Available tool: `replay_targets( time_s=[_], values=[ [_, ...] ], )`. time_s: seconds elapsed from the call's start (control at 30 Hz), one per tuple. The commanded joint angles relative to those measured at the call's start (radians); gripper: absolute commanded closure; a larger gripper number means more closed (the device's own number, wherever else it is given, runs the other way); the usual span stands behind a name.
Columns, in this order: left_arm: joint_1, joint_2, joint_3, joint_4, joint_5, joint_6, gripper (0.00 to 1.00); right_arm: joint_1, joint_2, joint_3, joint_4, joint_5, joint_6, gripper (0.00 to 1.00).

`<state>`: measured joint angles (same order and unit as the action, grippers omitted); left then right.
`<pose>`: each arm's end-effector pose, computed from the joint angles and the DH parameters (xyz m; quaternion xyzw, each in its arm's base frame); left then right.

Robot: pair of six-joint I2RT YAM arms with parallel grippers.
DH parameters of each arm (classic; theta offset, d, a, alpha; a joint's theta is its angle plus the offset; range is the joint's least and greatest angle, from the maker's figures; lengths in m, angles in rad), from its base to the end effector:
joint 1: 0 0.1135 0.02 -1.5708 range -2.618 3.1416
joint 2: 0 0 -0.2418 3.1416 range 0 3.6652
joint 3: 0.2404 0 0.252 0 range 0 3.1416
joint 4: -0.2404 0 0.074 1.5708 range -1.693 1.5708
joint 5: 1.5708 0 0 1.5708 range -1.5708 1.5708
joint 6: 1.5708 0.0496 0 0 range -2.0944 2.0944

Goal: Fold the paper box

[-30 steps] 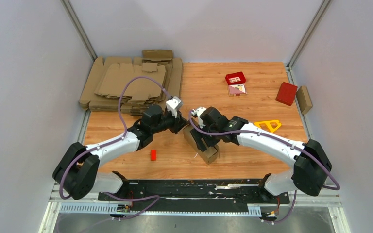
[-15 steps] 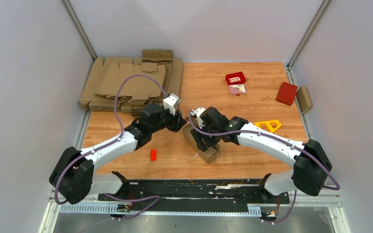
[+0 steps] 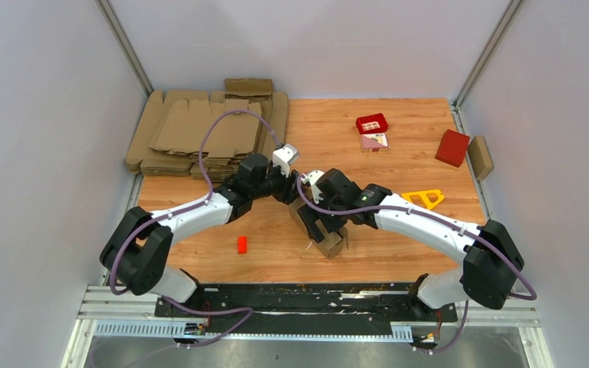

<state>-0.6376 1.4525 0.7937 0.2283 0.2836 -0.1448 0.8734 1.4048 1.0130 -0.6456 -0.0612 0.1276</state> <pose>0.2587 -0.2089 0.2005 0.2773 0.7896 -0.3137 0.4486 0.1852 0.2257 0.2076 -0.3588 0.8950 0.1523 0.2170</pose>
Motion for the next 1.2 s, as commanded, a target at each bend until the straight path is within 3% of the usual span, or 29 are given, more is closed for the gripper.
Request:
replay_targets(
  time_s=[0.0,0.1,0.47,0.67,0.9,0.97,1.1,1.17],
  values=[
    [0.004,0.003,0.034,0.034,0.033,0.030,0.50,-0.001,-0.008,0.004,0.042,-0.012,0.005,0.10],
    [0.004,-0.009,0.025,0.034,0.031,0.029,0.58,0.003,-0.002,0.009,0.021,0.023,0.020,0.09],
    [0.003,-0.057,-0.003,0.020,0.009,0.008,0.65,0.042,0.018,0.007,-0.045,0.173,0.039,0.09],
    [0.002,-0.108,-0.028,-0.017,-0.028,0.002,0.77,0.042,0.029,0.026,-0.072,0.231,0.049,0.28],
    [0.002,-0.130,-0.055,-0.010,-0.034,0.004,0.82,0.042,0.002,0.024,-0.055,0.184,0.039,0.39],
    [0.003,-0.129,-0.050,-0.010,-0.038,0.003,0.80,0.042,-0.002,0.025,-0.058,0.183,0.033,0.42],
    [0.002,-0.120,-0.045,0.003,-0.037,-0.009,0.55,0.042,-0.007,0.020,-0.056,0.146,0.014,0.48],
    [0.003,-0.119,-0.049,0.017,-0.032,-0.013,0.47,0.041,-0.007,0.014,-0.046,0.123,0.006,0.49]
  ],
)
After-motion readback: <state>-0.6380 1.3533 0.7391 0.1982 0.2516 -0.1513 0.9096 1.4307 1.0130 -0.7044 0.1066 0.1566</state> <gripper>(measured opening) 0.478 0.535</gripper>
